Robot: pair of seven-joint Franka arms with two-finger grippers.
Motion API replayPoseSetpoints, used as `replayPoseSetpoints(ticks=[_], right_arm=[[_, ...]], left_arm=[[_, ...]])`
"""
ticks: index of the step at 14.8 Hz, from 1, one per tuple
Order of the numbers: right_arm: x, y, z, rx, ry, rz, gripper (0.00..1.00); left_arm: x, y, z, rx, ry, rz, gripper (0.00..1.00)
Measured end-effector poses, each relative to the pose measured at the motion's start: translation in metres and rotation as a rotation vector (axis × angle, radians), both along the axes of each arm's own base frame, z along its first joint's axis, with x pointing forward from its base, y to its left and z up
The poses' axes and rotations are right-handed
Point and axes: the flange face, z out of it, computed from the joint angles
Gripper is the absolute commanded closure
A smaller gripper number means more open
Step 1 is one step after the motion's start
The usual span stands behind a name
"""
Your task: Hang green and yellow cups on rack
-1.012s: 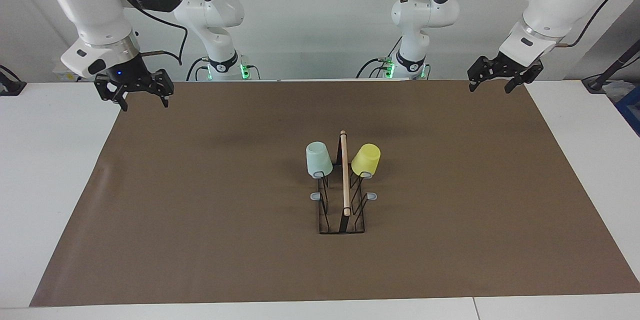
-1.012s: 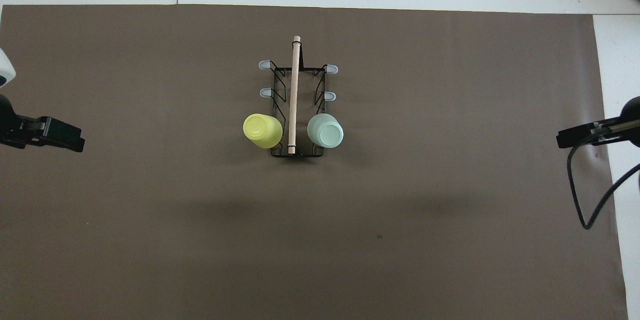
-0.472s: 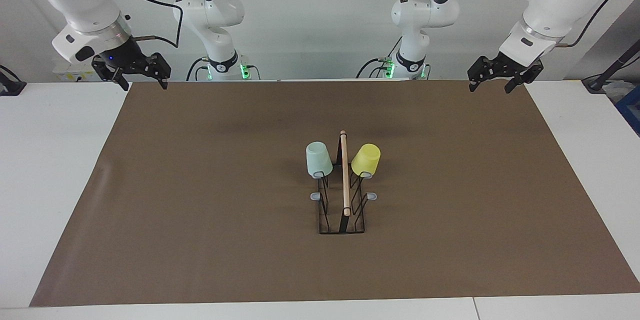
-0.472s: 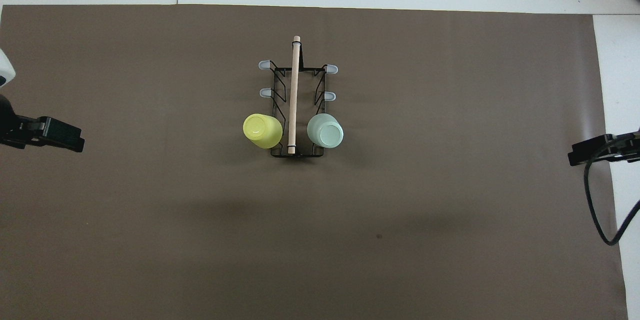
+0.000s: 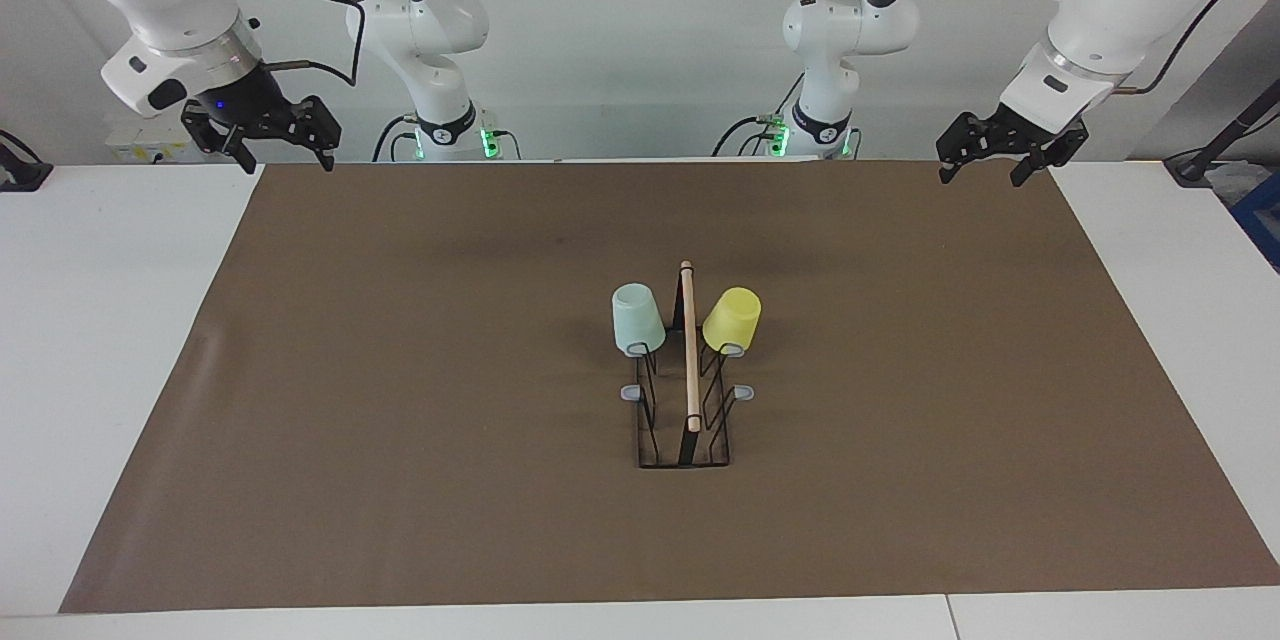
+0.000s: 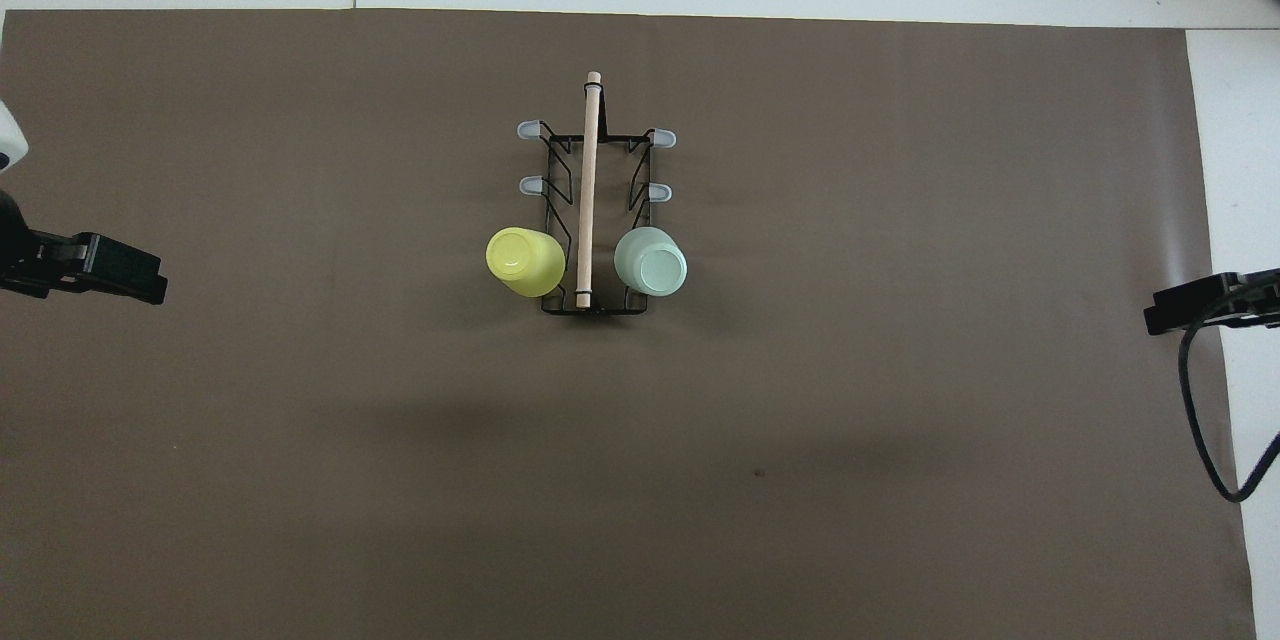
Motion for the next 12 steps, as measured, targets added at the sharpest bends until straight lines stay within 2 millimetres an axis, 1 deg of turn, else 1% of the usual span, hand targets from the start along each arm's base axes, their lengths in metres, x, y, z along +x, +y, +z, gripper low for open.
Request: replayPoseSetpoints(ticks=[3,6,12], right_arm=[[0.005,0.008,0.002,-0.001,0.016,0.012,0.00],[0.012,0.014,-0.001,-0.007,0.020,0.009,0.00],[0.015,0.013,0.001,-0.011,-0.005,-0.012,0.00]], left_arm=[[0.000,0.000,0.000,0.000,0.000,0.001,0.00],[0.000,0.002,0.000,0.000,0.000,0.003,0.00],[0.000,0.002,0.000,0.000,0.000,0.003,0.00]])
